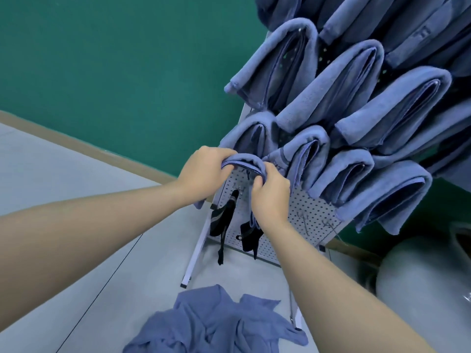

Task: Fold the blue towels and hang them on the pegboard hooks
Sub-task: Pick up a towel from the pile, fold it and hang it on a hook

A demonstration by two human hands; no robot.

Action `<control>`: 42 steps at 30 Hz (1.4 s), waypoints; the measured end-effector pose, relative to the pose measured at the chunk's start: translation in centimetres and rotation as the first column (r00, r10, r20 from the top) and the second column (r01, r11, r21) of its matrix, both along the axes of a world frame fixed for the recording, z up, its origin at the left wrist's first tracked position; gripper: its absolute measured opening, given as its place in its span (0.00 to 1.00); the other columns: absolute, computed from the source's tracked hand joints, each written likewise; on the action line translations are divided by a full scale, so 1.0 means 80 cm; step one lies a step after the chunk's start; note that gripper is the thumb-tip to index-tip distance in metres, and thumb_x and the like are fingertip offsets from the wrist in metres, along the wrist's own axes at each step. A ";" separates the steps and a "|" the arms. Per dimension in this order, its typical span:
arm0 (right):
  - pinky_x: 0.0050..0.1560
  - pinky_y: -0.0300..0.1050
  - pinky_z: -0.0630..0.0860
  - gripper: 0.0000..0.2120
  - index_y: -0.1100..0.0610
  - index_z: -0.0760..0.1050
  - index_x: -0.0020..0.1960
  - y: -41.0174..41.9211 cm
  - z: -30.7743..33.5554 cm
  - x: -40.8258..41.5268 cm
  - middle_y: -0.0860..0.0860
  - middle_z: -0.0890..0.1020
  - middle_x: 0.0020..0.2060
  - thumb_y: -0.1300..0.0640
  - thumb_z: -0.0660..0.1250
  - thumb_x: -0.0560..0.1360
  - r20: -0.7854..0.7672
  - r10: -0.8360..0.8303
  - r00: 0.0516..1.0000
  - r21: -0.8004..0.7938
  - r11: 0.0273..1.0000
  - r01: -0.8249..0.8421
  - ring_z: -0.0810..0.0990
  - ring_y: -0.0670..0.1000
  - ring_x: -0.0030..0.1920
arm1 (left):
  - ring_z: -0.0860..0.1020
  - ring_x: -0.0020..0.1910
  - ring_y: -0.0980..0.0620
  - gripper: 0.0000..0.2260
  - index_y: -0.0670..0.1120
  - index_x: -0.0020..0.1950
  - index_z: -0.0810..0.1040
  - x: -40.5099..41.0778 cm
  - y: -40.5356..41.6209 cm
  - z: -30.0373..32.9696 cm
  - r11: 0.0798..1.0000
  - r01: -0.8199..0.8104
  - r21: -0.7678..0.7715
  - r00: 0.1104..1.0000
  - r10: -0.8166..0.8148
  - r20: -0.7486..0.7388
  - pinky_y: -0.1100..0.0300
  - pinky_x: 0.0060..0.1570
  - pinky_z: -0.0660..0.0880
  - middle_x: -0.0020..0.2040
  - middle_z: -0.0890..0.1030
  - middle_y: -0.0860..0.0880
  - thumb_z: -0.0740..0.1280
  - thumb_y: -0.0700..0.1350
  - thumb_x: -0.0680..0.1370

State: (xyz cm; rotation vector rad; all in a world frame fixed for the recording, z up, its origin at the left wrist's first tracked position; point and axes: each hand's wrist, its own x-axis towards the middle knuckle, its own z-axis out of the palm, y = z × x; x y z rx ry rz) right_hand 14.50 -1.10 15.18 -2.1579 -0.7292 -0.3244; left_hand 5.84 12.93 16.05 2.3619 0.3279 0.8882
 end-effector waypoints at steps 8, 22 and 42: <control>0.36 0.46 0.66 0.10 0.59 0.78 0.52 0.014 -0.042 0.031 0.54 0.80 0.38 0.67 0.60 0.78 0.020 0.020 1.000 0.031 0.999 -0.020 0.75 0.53 0.36 | 0.67 0.30 0.51 0.09 0.52 0.43 0.80 0.042 0.019 -0.048 0.997 0.048 -0.059 0.996 -0.043 0.073 0.53 0.32 0.69 0.30 0.74 0.52 0.66 0.38 0.77; 0.37 0.47 0.68 0.06 0.57 0.80 0.50 -0.002 -0.077 0.003 0.54 0.81 0.35 0.61 0.64 0.81 -0.073 0.006 0.997 -0.028 1.000 -0.008 0.74 0.54 0.34 | 0.77 0.44 0.38 0.05 0.43 0.47 0.74 0.023 -0.016 -0.120 0.988 0.017 -0.151 0.960 -0.058 -0.273 0.48 0.43 0.74 0.43 0.80 0.44 0.64 0.42 0.83; 0.62 0.48 0.75 0.24 0.53 0.72 0.74 -0.252 -0.298 -0.059 0.51 0.79 0.67 0.51 0.70 0.80 -0.682 -0.068 0.728 -0.475 0.798 -0.371 0.78 0.56 0.67 | 0.66 0.77 0.44 0.33 0.46 0.81 0.63 -0.073 -0.107 -0.310 0.890 0.419 -0.179 0.245 -0.301 -0.922 0.49 0.74 0.66 0.78 0.66 0.46 0.67 0.58 0.81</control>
